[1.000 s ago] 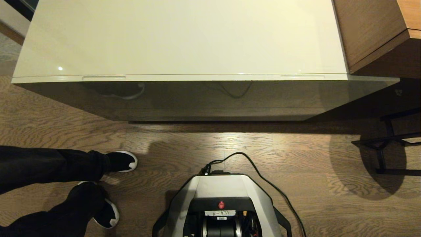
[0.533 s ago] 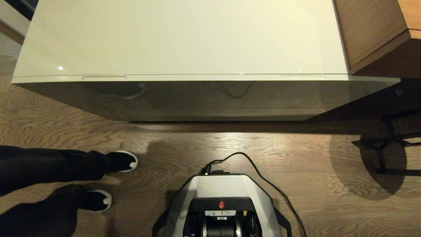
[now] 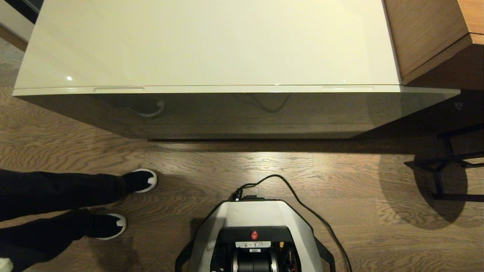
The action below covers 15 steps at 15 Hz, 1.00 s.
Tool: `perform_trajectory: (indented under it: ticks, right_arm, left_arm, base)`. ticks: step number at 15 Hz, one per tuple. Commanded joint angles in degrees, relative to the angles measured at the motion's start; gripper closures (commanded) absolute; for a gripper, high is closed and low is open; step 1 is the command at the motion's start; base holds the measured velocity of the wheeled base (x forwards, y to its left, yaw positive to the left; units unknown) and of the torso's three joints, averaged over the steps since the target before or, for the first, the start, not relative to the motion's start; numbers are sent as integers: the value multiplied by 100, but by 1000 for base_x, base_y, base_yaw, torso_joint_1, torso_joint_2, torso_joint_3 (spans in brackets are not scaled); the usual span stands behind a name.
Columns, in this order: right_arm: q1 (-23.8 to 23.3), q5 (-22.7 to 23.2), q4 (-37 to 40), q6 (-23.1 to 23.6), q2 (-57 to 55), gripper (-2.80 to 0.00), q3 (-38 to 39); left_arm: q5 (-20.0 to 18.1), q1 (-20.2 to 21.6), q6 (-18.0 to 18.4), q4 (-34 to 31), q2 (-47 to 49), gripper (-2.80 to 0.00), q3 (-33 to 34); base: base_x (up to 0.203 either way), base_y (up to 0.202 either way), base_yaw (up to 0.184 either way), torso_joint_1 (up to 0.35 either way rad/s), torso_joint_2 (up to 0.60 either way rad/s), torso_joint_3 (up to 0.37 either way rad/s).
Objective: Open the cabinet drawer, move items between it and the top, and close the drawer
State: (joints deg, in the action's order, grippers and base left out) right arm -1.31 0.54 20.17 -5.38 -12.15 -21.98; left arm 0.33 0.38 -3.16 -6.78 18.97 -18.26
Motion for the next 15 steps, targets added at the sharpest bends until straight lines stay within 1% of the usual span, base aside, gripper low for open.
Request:
perform_trajectory:
  ticks: [1,2,3,4,5,6,7,8,9,11,13,15]
  right_arm:
    - [79,-278,41,274,823,0,538]
    - [82,-287,81,331,941,0,645]
    - [83,-285,124,369,880,0,505]
    - [84,-277,145,379,793,0,187]
    - [84,-246,132,173,558,0,-249]
    - [85,-209,122,-63,107,0,-727]
    - [86,-169,118,-264,-467,0,-1147]
    - [97,-8,140,-401,-1251,0,-1550]
    - [128,198,173,-534,-2303,0,-1976]
    - [267,529,253,-731,-3935,0,-2638]
    - [568,791,296,-887,-5219,0,-3128]
    - [969,932,159,-988,-6284,0,-3440]
  left_arm:
    - [-33,-8,211,-105,-1360,0,706]
    - [-16,-10,282,-149,-1718,0,945]
    - [14,-11,336,-198,-1895,0,952]
    - [37,-10,362,-231,-1877,0,864]
    - [67,-8,258,-261,-1681,0,595]
    - [105,-5,119,-298,-1272,0,151]
    - [140,-3,-10,-335,-739,0,-247]
    - [177,-1,-184,-385,13,0,-681]
    - [203,1,-356,-395,1057,0,-1131]
    - [196,3,-585,-308,2862,0,-1825]
    - [142,5,-699,-198,4317,0,-2366]
    - [98,-1,-663,4,5416,0,-2751]
  base:
    - [0,0,0,0,0,0]
    - [0,0,0,0,0,0]
    - [0,0,0,0,0,0]
    - [0,0,0,0,0,0]
    - [0,0,0,0,0,0]
    - [0,0,0,0,0,0]
    - [0,0,0,0,0,0]
    - [0,0,0,0,0,0]
    - [0,0,0,0,0,0]
    - [0,0,0,0,0,0]
    - [0,0,0,0,0,0]
    - [0,0,0,0,0,0]
